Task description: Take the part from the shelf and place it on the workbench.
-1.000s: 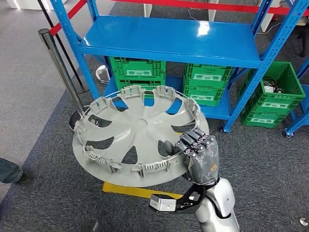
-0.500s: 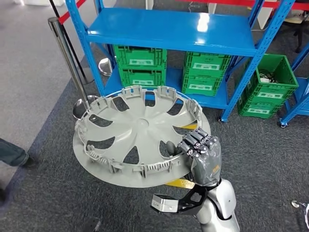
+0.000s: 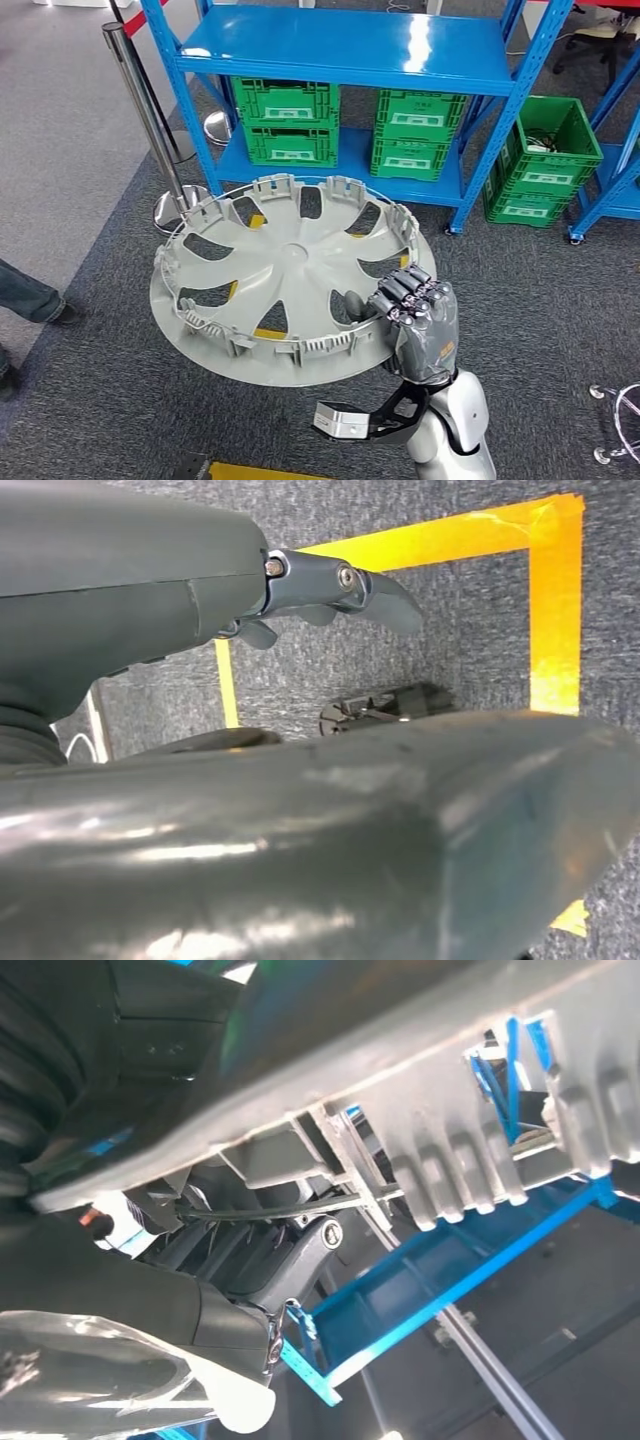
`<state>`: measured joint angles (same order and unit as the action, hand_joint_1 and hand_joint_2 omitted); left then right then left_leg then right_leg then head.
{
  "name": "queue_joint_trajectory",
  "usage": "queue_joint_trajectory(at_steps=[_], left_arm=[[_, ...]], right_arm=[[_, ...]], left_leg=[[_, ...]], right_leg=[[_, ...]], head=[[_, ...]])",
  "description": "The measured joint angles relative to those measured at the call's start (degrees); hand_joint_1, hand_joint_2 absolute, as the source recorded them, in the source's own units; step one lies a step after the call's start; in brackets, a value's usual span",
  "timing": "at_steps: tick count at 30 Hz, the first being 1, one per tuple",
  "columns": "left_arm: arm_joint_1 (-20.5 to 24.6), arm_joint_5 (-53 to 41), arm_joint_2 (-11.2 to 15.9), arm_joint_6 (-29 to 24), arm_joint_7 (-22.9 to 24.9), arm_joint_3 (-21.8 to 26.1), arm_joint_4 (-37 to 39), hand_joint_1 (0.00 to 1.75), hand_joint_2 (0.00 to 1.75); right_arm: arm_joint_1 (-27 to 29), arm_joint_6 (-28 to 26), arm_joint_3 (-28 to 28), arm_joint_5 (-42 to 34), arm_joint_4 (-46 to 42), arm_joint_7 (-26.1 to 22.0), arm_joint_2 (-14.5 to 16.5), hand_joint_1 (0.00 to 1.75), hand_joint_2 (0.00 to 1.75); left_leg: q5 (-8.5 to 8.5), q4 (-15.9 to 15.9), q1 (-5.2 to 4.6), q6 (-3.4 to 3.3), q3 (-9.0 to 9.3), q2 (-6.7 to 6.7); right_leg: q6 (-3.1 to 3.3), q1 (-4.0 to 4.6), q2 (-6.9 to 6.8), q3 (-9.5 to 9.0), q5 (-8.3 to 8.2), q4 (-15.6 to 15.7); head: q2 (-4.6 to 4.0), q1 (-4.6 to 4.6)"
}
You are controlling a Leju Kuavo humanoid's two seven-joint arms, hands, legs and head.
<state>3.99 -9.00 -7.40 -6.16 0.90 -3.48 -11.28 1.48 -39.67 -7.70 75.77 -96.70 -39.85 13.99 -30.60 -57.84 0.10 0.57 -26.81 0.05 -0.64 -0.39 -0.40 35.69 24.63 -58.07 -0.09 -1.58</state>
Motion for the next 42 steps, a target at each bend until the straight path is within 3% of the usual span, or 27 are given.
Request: queue_joint_trajectory(at_steps=[3, 5, 7, 8, 9, 10, 12, 13, 15, 16, 18, 19, 21, 23, 24, 25, 26, 28, 30, 31, 33, 35, 37, 39, 40, 41, 42], left_arm=[[0.05, 0.0, -0.03, 0.0, 0.0, 0.0, 0.0, 0.0, 0.0], [0.1, 0.01, -0.07, 0.0, 0.0, 0.01, 0.0, 0.0, 0.0], [0.19, 0.01, -0.09, 0.0, 0.0, 0.01, 0.0, 0.0, 0.0], [0.2, 0.0, -0.09, 0.0, 0.0, 0.0, 0.0, 0.0, 0.0], [0.2, 0.0, -0.09, 0.0, 0.0, 0.0, 0.0, 0.0, 0.0], [0.2, 0.0, -0.09, 0.0, 0.0, 0.0, 0.0, 0.0, 0.0], [0.22, 0.0, -0.1, 0.0, 0.0, 0.0, 0.0, 0.0, 0.0], [0.24, 0.0, -0.1, 0.0, 0.0, 0.0, -0.01, 0.0, 0.0], [0.27, -0.05, -0.13, 0.0, -0.01, 0.0, -0.02, 0.0, 0.0], [0.28, -0.22, -0.12, 0.0, -0.03, -0.02, -0.02, 0.0, 0.0], [0.23, -0.85, -0.09, 0.01, -0.09, -0.19, -0.02, 0.0, 0.0], [0.18, -1.19, -0.07, 0.04, -0.1, -0.35, -0.02, 0.0, 0.0], [0.15, -1.52, -0.04, 0.1, -0.08, -0.77, -0.02, 0.0, 0.0], [0.23, -1.57, -0.04, 0.13, -0.07, -1.19, -0.02, 0.0, 0.0], [0.27, -1.57, -0.03, 0.13, -0.07, -1.33, -0.02, 0.0, 0.0], [0.28, -1.57, -0.02, 0.14, -0.07, -1.4, -0.02, 0.0, 0.0], [0.29, -1.57, -0.02, 0.14, -0.07, -1.43, -0.02, 0.0, 0.0], [0.32, -1.59, -0.01, 0.16, -0.07, -1.46, -0.03, 0.0, 0.0], [0.41, -1.67, -0.01, 0.21, -0.05, -1.5, -0.03, 0.0, 0.0], [0.44, -1.73, -0.01, 0.25, -0.03, -1.52, -0.03, 0.0, 0.0], [0.45, -1.81, -0.03, 0.3, 0.08, -1.55, -0.02, 0.0, 0.0], [0.49, -1.84, -0.08, 0.31, 0.18, -1.57, -0.03, 0.0, 0.0], [0.58, -1.86, -0.09, 0.31, 0.2, -1.61, -0.04, 0.0, 0.0], [0.58, -1.92, -0.08, 0.31, 0.2, -1.67, -0.03, 0.0, 0.0], [0.57, -1.96, -0.08, 0.31, 0.21, -1.7, -0.03, 0.0, 0.0], [0.56, -1.98, -0.08, 0.31, 0.23, -1.73, -0.03, 0.0, 0.0], [0.56, -2.01, -0.09, 0.31, 0.25, -1.76, -0.02, 0.0, 0.0]], right_arm=[[0.0, 0.0, -0.01, -0.01, -0.03, -0.01, 0.05, 1.75, 1.75], [0.03, 0.0, 0.03, -0.02, -0.04, 0.0, 0.07, 1.75, 1.75], [0.04, 0.0, 0.05, -0.02, -0.04, -0.01, 0.07, 1.75, 1.75], [0.06, 0.0, 0.06, -0.02, -0.04, -0.02, 0.07, 1.75, 1.75], [0.09, 0.0, 0.07, -0.02, -0.04, -0.03, 0.07, 1.75, 1.75], [0.1, 0.0, 0.09, -0.02, -0.04, -0.03, 0.07, 1.75, 1.75], [0.1, 0.0, 0.11, -0.02, -0.04, -0.01, 0.07, 1.75, 1.75], [0.07, 0.0, 0.1, -0.01, -0.05, 0.01, 0.07, 1.75, 1.75], [-0.01, -0.01, 0.04, -0.02, -0.15, 0.02, 0.1, 1.75, 1.75], [-0.04, -0.01, 0.03, -0.12, -0.28, 0.01, 0.12, 1.75, 1.75], [-0.01, 0.0, 0.15, -0.67, -0.62, 0.01, 0.23, 1.75, 1.75], [-0.01, 0.0, 0.26, -1.05, -0.79, 0.01, 0.32, 1.75, 1.75], [-0.03, 0.0, 0.43, -1.69, -0.97, 0.01, 0.48, 1.75, 1.75], [0.0, 0.0, 0.51, -2.02, -1.04, 0.01, 0.55, 1.75, 1.75], [0.03, 0.0, 0.54, -2.09, -1.07, 0.01, 0.56, 1.75, 1.75], [0.07, 0.0, 0.56, -2.09, -1.07, 0.01, 0.57, 1.75, 1.75], [0.13, 0.0, 0.58, -2.11, -1.07, 0.01, 0.57, 1.75, 1.75], [0.19, 0.0, 0.62, -2.32, -1.2, 0.01, 0.58, 1.75, 1.75], [0.16, 0.0, 0.61, -2.86, -1.66, 0.02, 0.6, 1.75, 1.75], [0.14, 0.0, 0.58, -3.16, -1.97, 0.02, 0.6, 1.75, 1.75], [0.12, 0.0, 0.52, -3.55, -2.47, 0.01, 0.61, 1.75, 1.75], [0.14, 0.0, 0.52, -3.67, -2.75, 0.01, 0.61, 1.75, 1.75], [0.17, 0.0, 0.55, -3.78, -2.86, 0.01, 0.61, 1.75, 1.75], [0.23, 0.0, 0.56, -3.99, -2.92, -0.01, 0.61, 1.75, 1.75], [0.32, 0.0, 0.56, -4.09, -2.96, -0.01, 0.61, 1.75, 1.75], [0.4, 0.0, 0.56, -4.17, -3.04, -0.01, 0.61, 1.75, 1.75], [0.48, 0.0, 0.55, -4.21, -3.16, 0.0, 0.61, 1.75, 1.75]], left_leg=[[0.8, 1.67, -0.22, -1.0, -0.44, 0.09], [2.36, 2.05, -0.1, -1.95, -1.89, 0.34], [3.87, 2.04, -0.18, -2.52, -3.73, 0.45], [4.61, 1.95, -0.29, -2.61, -4.73, 0.48], [5.34, 1.8, -0.4, -2.65, -5.77, 0.51], [6.04, 1.6, -0.49, -2.63, -6.85, 0.55], [7.31, 1.09, -0.61, -2.5, -8.86, 0.56], [7.88, 0.82, -0.71, -2.34, -9.64, 0.52], [9.03, 0.49, -0.86, -1.91, -10.54, 0.45], [9.65, 0.57, -0.84, -1.6, -10.78, 0.44], [10.59, 0.91, -0.65, -0.87, -11.08, 0.41], [10.0, 0.61, -0.55, -0.42, -11.38, 0.34], [5.69, -2.96, -0.29, 0.45, -12.59, 0.2], [0.26, -10.6, 0.03, 1.12, -14.43, 0.17], [-0.85, -14.06, 0.2, 1.37, -14.98, 0.17], [-0.66, -15.97, 0.36, 1.54, -14.79, 0.18], [0.5, -15.59, 0.5, 1.65, -13.59, 0.18], [2.95, -8.64, 0.71, 1.64, -8.43, 0.16], [3.12, -1.18, 0.62, 1.2, -3.81, -0.04], [2.73, 0.58, 0.51, 0.86, -2.9, -0.12], [2.73, 1.23, 0.36, -0.06, -3.0, -0.13], [3.29, 1.57, 0.42, -1.19, -3.36, 0.05], [3.91, 1.71, 0.4, -2.1, -4.0, 0.36], [4.36, 1.55, 0.14, -2.53, -4.81, 0.81], [4.52, 1.44, -0.01, -2.6, -5.13, 1.09], [4.62, 1.3, -0.15, -2.61, -5.36, 1.37], [4.66, 1.18, -0.28, -2.61, -5.49, 1.68]], right_leg=[[-1.08, -0.13, 0.04, 0.55, -1.23, 0.38], [-1.55, -0.16, 0.24, 1.85, 1.99, -1.8], [-1.81, -0.21, 0.33, 3.53, 8.12, -8.04], [-1.92, -0.22, 0.31, 4.04, 10.12, -11.73], [-1.97, -0.21, 0.32, 4.04, 10.62, -14.56], [-1.96, -0.2, 0.32, 3.36, 9.67, -15.9], [-1.69, -0.19, 0.32, -0.73, 6.21, -12.81], [-1.47, -0.14, 0.31, -4.03, 5.77, -8.72], [-1.02, 0.03, 0.31, -9.78, 7.34, -0.17], [-0.78, 0.19, 0.31, -11.03, 8.25, 2.29], [-0.04, 0.25, 0.26, -10.52, 7.87, 3.29], [0.42, 0.16, 0.19, -10.08, 7.32, 3.32], [1.15, -0.08, 0.02, -9.0, 6.1, 3.4], [1.36, -0.09, -0.05, -7.92, 4.93, 3.33], [1.3, -0.1, -0.05, -7.33, 4.34, 3.23], [1.2, -0.12, -0.03, -6.73, 3.81, 3.11], [1.05, -0.16, -0.02, -6.07, 3.38, 2.94], [0.68, -0.25, 0.0, -5.11, 2.87, 2.51], [0.12, -0.17, 0.01, -4.41, 2.55, 2.01], [-0.22, -0.12, 0.02, -4.1, 2.34, 1.84], [-0.95, -0.13, 0.07, -3.7, 1.95, 1.73], [-1.44, -0.23, 0.16, -2.67, 3.19, 0.25], [-1.72, -0.27, 0.26, 0.12, 7.02, -5.75], [-1.89, -0.26, 0.28, 3.28, 10.54, -13.48], [-1.88, -0.26, 0.28, 3.85, 10.96, -15.32], [-1.79, -0.24, 0.23, 3.27, 10.27, -14.86], [-1.57, -0.2, 0.02, 1.44, 8.66, -11.97]], head=[[0.0, 0.04], [0.0, -0.08], [0.0, -0.22], [0.0, -0.23], [0.0, -0.23], [0.0, -0.23], [0.0, -0.23], [0.0, -0.25], [0.0, -0.22], [0.0, -0.25], [0.0, -0.29], [0.0, -0.26], [0.0, 0.02], [0.0, 0.23], [0.0, 0.23], [0.0, 0.23], [0.0, 0.24], [0.0, 0.24], [0.0, 0.19], [0.0, 0.19], [0.0, 0.16], [0.0, 0.09], [0.0, -0.08], [0.0, -0.2], [0.0, -0.21], [0.0, -0.21], [0.0, -0.21]])
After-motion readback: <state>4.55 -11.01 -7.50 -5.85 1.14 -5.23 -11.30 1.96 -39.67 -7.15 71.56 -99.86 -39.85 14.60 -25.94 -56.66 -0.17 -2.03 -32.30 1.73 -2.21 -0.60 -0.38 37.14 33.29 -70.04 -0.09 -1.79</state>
